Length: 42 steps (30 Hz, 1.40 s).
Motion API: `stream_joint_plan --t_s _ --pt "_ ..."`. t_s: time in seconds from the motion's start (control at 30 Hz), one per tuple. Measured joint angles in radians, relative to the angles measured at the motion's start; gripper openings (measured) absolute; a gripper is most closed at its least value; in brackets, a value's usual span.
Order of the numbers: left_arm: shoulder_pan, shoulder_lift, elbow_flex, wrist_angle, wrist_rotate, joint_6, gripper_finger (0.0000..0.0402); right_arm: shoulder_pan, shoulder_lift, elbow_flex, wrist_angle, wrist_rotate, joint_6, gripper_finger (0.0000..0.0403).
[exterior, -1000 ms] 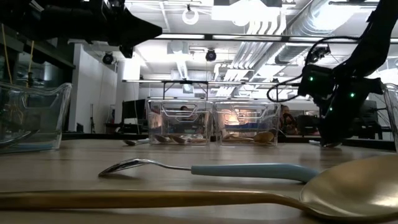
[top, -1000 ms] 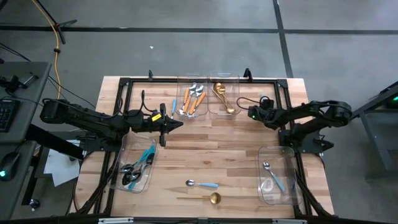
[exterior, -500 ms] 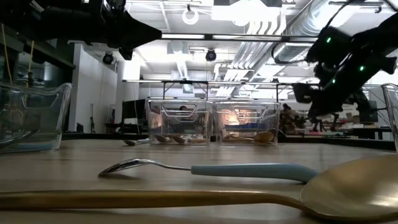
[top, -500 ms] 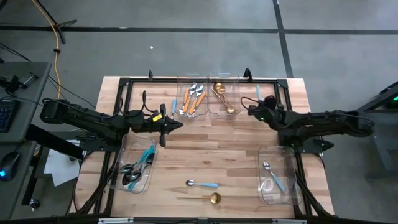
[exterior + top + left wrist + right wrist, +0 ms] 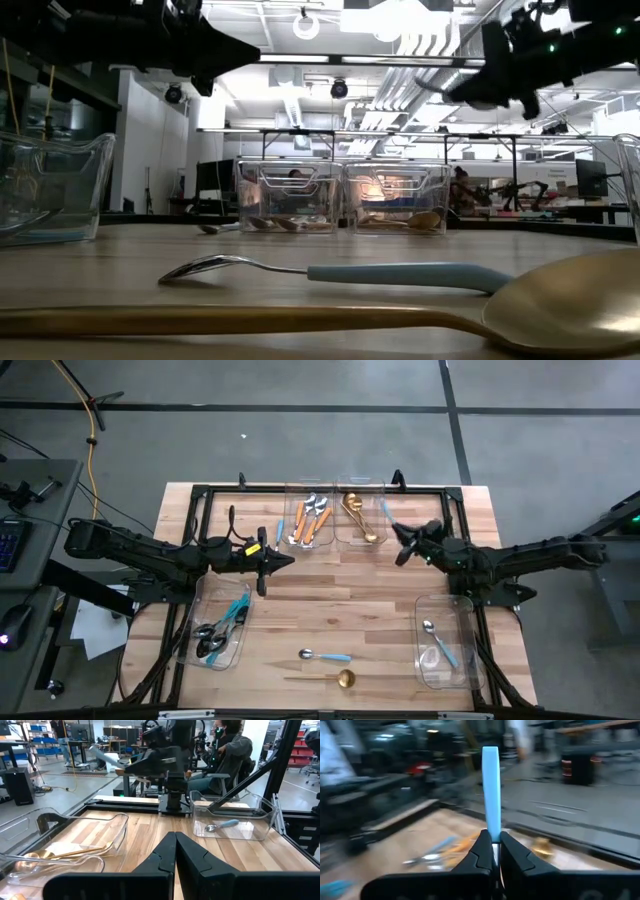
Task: Sort silverware by color (type)
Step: Put the blue spoon into the bottom right transparent bin
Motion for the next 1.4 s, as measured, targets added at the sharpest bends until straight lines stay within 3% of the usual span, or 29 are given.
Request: stream_joint_plan --t_s 0.17,0.33,0.5,0.7,0.93,1.4 --pt "0.0 0.0 0.0 0.03 0.003 0.0 0.0 0.075 0.109 0.0 0.198 -0.089 -0.08 0.0001" --pt "-0.001 0.023 0.0 0.076 0.006 0.016 0.0 0.115 0.287 0.0 0.523 -0.184 -0.187 0.0001" --pt "-0.001 0.126 0.0 0.249 0.07 0.018 0.0 0.117 0.497 0.0 0.864 -0.345 -0.238 0.0001" --pt "0.008 0.252 0.0 0.427 0.036 0.017 0.0 0.114 0.725 0.041 1.19 -0.476 -0.279 0.0001" --pt "0.014 0.281 0.0 0.5 0.034 0.009 0.0 0.114 0.832 0.146 1.176 -0.557 -0.301 0.0001" --pt "0.014 0.281 0.0 0.501 0.056 -0.001 0.0 0.114 0.83 0.154 1.162 -0.563 -0.301 0.0003"
